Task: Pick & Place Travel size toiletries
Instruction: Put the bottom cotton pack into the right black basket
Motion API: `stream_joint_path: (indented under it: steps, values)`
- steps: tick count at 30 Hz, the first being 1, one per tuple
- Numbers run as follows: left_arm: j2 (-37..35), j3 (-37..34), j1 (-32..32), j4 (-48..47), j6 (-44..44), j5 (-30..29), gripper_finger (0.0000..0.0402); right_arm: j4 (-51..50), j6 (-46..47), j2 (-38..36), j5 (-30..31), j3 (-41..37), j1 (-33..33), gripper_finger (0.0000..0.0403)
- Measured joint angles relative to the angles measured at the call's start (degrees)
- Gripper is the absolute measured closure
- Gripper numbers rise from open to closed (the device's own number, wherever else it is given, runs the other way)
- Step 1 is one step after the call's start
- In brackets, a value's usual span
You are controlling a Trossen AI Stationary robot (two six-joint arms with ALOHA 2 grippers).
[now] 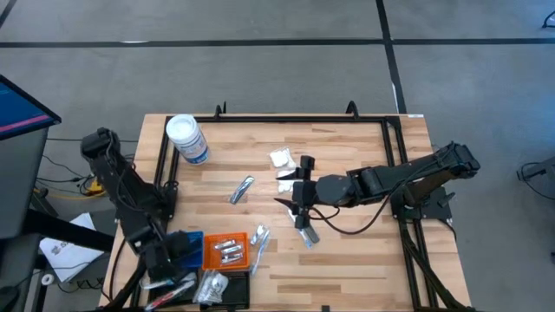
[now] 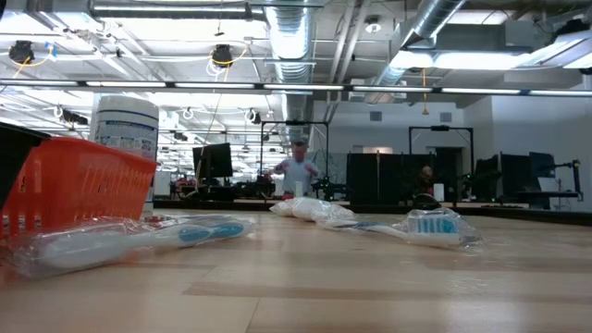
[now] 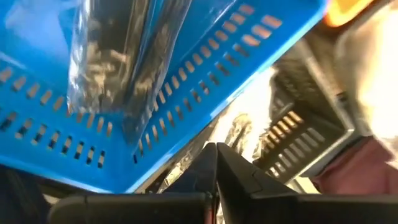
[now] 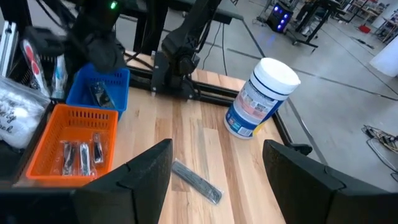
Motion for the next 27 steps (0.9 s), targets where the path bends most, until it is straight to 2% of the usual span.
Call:
stream_joint_path:
  steps: [3, 12, 18, 23, 27]
  values:
    - [-2.58, 0.00, 0.00, -0.46, 3.12, -4.91, 0.0401, -2.27, 0.01, 0.00, 0.00, 0.00, -0.05, 0.0159]
    - [-8.82, 0.00, 1.03, -0.37, 17.35, -25.37, 0.0401, -11.48, 4.08, -1.10, 0.09, -0.09, -1.29, 0.0159]
    - [-12.19, 0.00, 4.08, -0.32, 28.14, -35.57, 0.0401, -12.78, 7.71, -2.43, 0.36, -1.95, -4.37, 0.0159]
    - [-15.49, 0.00, 8.24, 0.10, 38.54, -43.62, 0.0400, -8.05, 10.02, -7.96, 0.65, -7.56, -7.64, 0.0159]
    - [-18.11, 0.02, 13.10, 1.17, 46.34, -45.23, 0.0400, -0.09, 10.08, -14.50, 0.06, -14.94, -9.43, 0.0159]
